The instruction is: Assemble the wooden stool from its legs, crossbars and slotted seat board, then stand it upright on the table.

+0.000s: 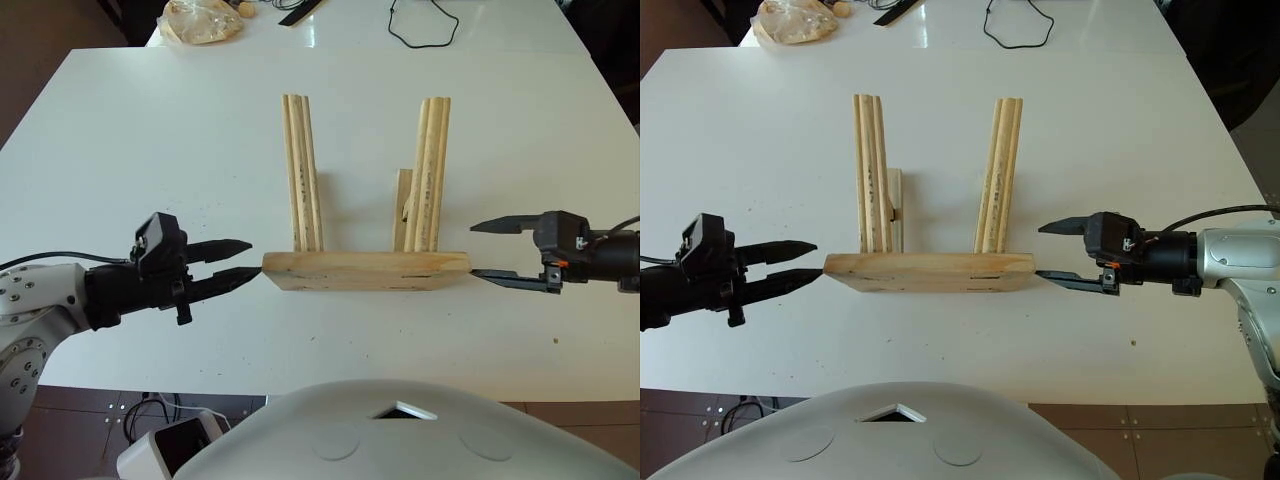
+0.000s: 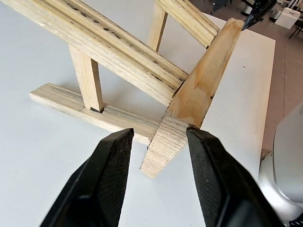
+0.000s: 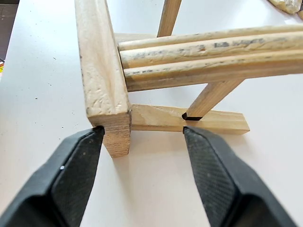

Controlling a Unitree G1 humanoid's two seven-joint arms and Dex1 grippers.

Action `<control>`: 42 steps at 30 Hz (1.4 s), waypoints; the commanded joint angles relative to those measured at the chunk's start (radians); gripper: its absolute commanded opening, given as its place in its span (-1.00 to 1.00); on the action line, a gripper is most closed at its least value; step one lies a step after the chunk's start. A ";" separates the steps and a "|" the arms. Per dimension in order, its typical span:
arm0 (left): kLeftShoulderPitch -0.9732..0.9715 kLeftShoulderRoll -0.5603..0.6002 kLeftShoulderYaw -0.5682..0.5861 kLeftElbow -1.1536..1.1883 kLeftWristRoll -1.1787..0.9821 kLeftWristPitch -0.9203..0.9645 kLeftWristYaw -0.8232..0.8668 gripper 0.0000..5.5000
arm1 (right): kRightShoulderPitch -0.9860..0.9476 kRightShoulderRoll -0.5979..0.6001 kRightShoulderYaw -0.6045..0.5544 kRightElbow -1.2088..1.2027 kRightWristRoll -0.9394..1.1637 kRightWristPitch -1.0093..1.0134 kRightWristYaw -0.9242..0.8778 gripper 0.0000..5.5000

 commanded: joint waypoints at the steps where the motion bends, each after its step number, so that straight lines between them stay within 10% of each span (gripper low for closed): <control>1: 0.017 0.013 -0.062 0.114 0.163 -0.115 -0.040 -0.23 | 0.024 -0.016 0.043 0.070 -0.044 -0.067 0.045 0.12; 24: -0.074 -0.178 -0.485 0.468 0.642 -0.756 -0.037 -0.23 | -0.171 0.159 0.436 0.531 -0.280 -0.350 0.083 0.12; 42: -0.150 -0.257 -0.547 0.635 0.651 -0.889 0.009 -0.23 | -0.283 0.227 0.536 0.683 -0.337 -0.432 0.109 0.12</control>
